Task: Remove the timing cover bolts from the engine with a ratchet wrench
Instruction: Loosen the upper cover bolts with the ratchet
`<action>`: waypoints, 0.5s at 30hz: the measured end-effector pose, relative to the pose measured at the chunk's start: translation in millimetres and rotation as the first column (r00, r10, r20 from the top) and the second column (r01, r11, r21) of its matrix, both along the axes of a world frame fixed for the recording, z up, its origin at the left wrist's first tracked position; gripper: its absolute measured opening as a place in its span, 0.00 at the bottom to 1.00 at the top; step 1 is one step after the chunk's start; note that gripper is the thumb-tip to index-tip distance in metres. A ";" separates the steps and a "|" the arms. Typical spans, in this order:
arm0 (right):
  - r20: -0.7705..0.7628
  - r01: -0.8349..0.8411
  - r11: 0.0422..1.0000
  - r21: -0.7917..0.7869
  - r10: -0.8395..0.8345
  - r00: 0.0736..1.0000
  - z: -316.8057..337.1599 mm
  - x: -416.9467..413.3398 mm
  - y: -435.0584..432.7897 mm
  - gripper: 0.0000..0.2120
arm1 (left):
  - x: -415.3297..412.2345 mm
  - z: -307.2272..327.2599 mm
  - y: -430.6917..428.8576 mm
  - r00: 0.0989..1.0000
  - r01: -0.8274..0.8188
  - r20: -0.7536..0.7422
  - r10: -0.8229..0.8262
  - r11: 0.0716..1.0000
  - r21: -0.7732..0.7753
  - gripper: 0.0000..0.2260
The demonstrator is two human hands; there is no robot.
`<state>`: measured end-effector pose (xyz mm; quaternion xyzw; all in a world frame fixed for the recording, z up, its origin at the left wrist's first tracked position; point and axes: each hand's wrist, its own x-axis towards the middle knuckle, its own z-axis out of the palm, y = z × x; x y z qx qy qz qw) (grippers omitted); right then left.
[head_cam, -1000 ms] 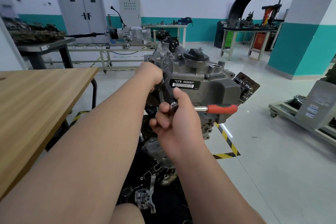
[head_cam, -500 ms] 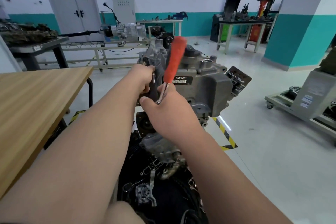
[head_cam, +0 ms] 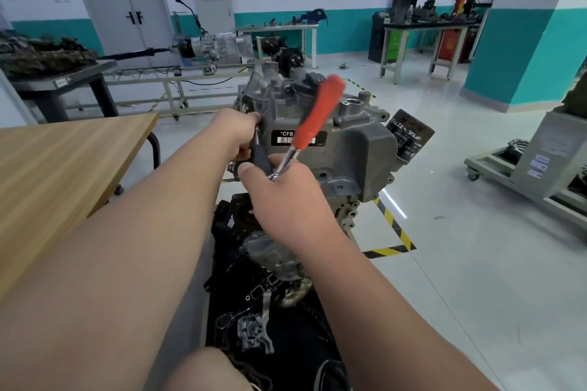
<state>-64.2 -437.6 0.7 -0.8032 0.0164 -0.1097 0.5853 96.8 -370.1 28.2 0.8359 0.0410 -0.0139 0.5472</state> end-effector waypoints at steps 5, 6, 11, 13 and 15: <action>-0.088 0.022 0.876 0.482 0.024 0.996 -7.9 -1.1 7.0 0.16 | 5.5 -2.2 3.5 1.000 -0.016 0.009 0.016 1.000 -0.012 0.13; -0.104 0.021 0.835 0.551 0.044 0.994 -8.8 -0.6 9.2 0.16 | 8.3 -3.9 4.3 1.000 -0.007 -0.003 0.007 1.000 -0.030 0.14; -0.118 0.018 0.566 0.824 0.140 0.983 -21.9 -0.8 17.0 0.11 | 4.8 -13.7 9.0 0.996 0.064 -0.064 -0.069 0.995 -0.075 0.16; -0.115 0.031 0.394 0.919 0.191 0.975 -26.6 -2.1 17.6 0.11 | -3.5 -15.1 12.3 0.989 0.093 -0.099 -0.106 0.988 -0.123 0.16; -0.084 0.016 0.258 0.966 0.255 0.963 -27.7 -3.5 17.8 0.12 | -15.5 -17.3 17.8 0.980 0.132 -0.126 -0.154 0.977 -0.168 0.15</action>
